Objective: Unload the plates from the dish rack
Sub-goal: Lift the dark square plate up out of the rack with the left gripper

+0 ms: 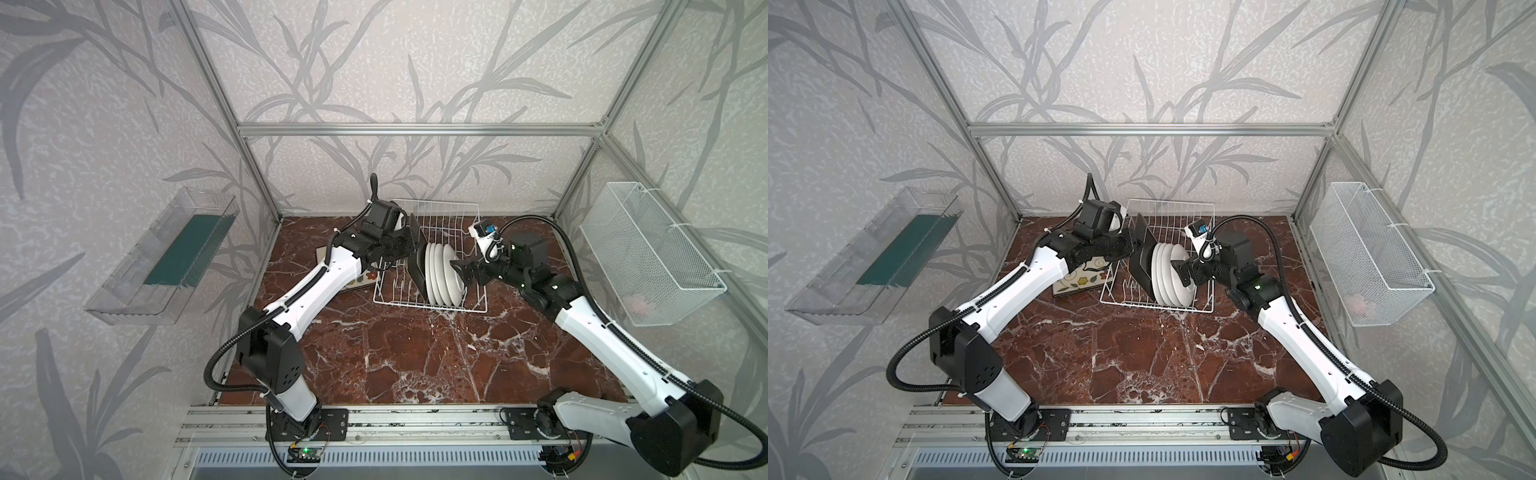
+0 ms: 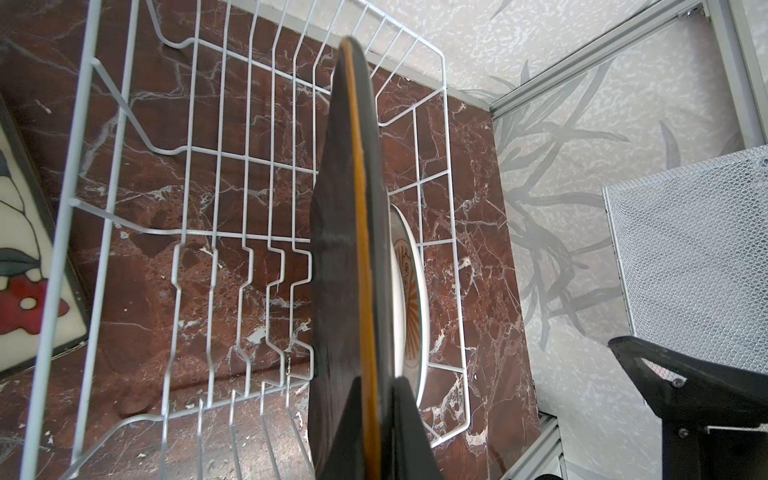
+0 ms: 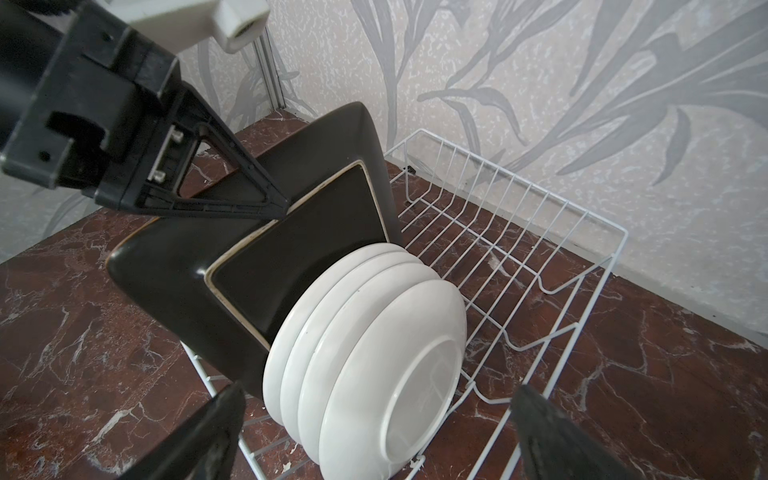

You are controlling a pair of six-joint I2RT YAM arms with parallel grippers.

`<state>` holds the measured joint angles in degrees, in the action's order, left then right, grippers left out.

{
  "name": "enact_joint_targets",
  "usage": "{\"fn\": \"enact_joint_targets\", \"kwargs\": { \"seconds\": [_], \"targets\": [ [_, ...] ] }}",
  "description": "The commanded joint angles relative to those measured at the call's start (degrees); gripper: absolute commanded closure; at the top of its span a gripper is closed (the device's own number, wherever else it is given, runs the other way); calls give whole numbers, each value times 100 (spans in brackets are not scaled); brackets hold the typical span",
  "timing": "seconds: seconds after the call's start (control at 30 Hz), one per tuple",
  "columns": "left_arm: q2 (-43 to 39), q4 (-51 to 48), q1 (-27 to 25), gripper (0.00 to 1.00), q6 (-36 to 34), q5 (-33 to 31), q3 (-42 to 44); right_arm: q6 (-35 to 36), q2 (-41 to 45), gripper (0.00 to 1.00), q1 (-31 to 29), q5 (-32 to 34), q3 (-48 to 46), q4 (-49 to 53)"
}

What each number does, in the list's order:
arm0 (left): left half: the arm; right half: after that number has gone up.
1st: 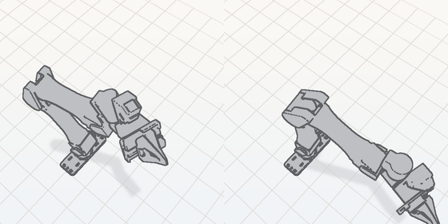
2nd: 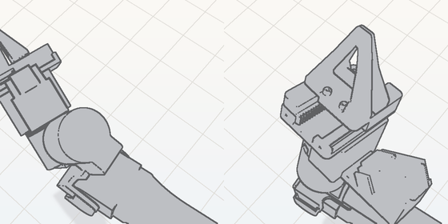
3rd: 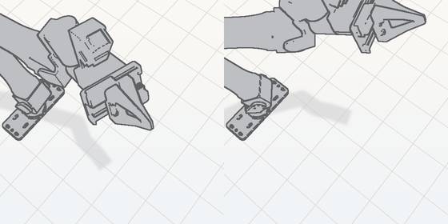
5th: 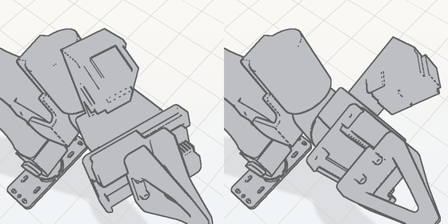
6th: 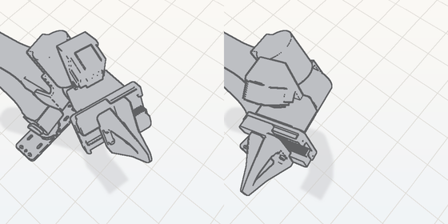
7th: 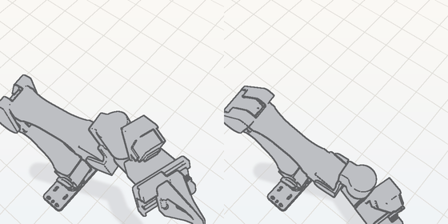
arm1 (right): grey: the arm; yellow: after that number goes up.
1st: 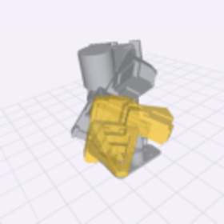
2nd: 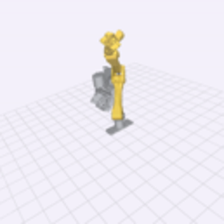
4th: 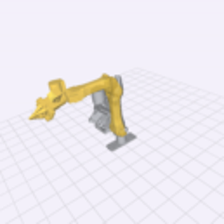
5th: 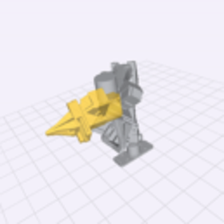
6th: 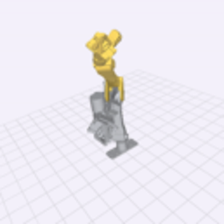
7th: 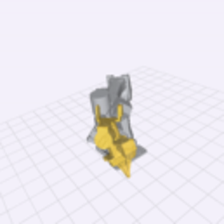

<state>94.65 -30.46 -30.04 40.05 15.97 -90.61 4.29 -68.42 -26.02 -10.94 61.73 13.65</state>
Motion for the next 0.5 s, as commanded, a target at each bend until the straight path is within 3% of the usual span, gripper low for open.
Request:
{"fn": "enact_joint_targets", "kwargs": {
  "seconds": [0.0,0.2,0.47],
  "targets": [
    [-509,700,61,100,-33,-119,-229,-16,84,1,36,22,53,1],
    [-400,1102,-37,100,345,122,47,-14,66,1,36,19,50,-3],
    [-383,721,-125,100,74,-67,-202,-12,62,1,44,13,22,-28]
  ]
}}
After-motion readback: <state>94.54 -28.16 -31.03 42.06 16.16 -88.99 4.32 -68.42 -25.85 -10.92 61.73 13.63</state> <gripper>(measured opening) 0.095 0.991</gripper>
